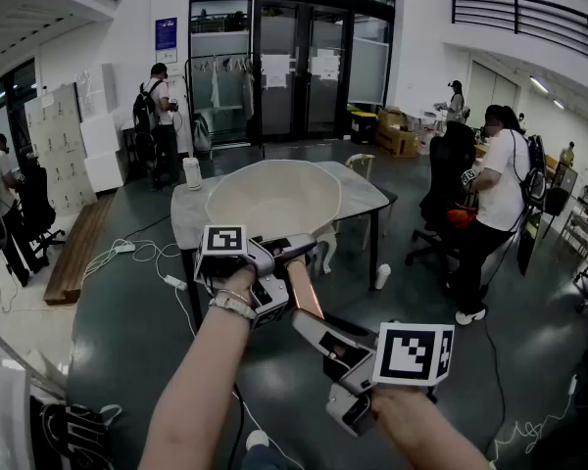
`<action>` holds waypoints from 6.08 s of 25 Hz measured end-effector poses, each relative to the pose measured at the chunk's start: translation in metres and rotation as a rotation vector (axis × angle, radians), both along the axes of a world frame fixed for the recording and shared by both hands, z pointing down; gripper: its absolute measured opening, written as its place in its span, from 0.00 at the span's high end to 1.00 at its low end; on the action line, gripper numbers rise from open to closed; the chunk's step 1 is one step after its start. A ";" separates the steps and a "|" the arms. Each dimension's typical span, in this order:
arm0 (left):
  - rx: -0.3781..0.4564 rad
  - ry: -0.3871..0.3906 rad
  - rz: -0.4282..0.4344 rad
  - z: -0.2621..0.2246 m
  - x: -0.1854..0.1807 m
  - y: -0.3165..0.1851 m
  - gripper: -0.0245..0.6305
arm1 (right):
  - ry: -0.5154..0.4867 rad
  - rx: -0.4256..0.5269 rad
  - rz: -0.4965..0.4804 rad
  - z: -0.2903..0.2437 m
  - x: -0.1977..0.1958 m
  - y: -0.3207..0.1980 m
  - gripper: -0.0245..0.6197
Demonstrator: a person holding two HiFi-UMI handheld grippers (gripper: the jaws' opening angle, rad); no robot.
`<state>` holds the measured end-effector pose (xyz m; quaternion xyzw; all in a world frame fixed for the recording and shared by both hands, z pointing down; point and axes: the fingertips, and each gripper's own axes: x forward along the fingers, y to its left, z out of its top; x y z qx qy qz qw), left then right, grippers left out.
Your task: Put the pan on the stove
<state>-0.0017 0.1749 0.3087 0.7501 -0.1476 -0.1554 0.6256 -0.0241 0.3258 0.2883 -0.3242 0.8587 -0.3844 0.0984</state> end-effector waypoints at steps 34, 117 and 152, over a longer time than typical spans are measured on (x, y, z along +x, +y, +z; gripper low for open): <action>-0.078 -0.066 0.155 0.041 -0.039 -0.085 0.63 | 0.019 -0.112 0.018 0.022 -0.056 -0.096 0.64; -0.141 -0.193 0.042 0.092 0.035 -0.572 0.61 | -0.045 -0.195 -0.124 0.061 0.039 -0.583 0.64; -0.274 -0.177 -0.051 0.175 0.009 -0.700 0.61 | -0.014 -0.329 -0.224 0.117 0.028 -0.714 0.64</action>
